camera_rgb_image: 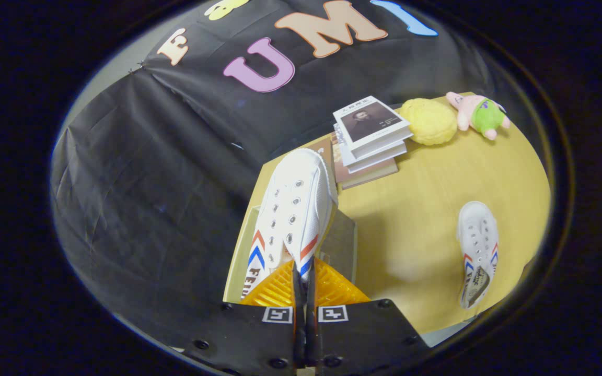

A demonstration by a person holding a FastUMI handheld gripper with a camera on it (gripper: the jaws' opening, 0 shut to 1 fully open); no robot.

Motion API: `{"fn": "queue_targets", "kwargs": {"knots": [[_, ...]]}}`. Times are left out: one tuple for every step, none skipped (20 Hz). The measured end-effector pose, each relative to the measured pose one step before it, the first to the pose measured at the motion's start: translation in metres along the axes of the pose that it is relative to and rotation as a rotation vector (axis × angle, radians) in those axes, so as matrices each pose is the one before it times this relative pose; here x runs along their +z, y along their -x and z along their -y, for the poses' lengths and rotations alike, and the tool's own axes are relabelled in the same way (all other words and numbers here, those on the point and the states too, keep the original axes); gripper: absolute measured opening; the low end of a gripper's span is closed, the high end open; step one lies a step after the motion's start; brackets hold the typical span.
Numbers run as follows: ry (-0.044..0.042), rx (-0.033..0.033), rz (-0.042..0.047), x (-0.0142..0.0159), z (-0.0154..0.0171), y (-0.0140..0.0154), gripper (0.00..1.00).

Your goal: Open the storage box then place both shoes into the box .Put the left shoe in first, then the right shoe, with the right side of both shoes facing outward in a uniform manner.

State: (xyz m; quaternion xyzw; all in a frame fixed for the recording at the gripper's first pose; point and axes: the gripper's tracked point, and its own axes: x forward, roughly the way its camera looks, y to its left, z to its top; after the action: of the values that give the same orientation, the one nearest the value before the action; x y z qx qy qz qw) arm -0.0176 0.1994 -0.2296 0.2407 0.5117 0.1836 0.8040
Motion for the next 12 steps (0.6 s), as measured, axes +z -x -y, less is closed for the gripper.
{"fn": "queue_targets", "kwargs": {"knots": [[0.0042, 0.00294, -0.0137, -0.00457, -0.00668, -0.00708, 0.04], [0.00314, 0.00209, -0.01085, -0.0042, -0.00609, -0.00682, 0.04], [0.00456, -0.00109, -0.01245, -0.00435, -0.00531, -0.00723, 0.04], [0.00512, -0.00255, -0.01323, -0.00511, -0.00527, -0.00733, 0.04], [0.00487, -0.0053, -0.01446, -0.00474, -0.00422, -0.00799, 0.04], [0.007, -0.00552, -0.01401, -0.00446, -0.00283, -0.00831, 0.04], [0.00486, -0.00722, -0.01447, -0.00471, -0.00291, -0.00833, 0.04], [0.00389, -0.00562, -0.0143, -0.0054, -0.00305, -0.00793, 0.04], [0.00359, -0.00618, -0.01314, -0.00468, -0.00239, -0.0069, 0.04], [0.00508, -0.00602, -0.01265, -0.00458, -0.00219, -0.00844, 0.04], [0.00201, -0.00745, -0.00992, -0.00364, -0.00206, -0.00749, 0.04], [0.00129, -0.00838, -0.01273, -0.00461, -0.00152, -0.00713, 0.04]]}}
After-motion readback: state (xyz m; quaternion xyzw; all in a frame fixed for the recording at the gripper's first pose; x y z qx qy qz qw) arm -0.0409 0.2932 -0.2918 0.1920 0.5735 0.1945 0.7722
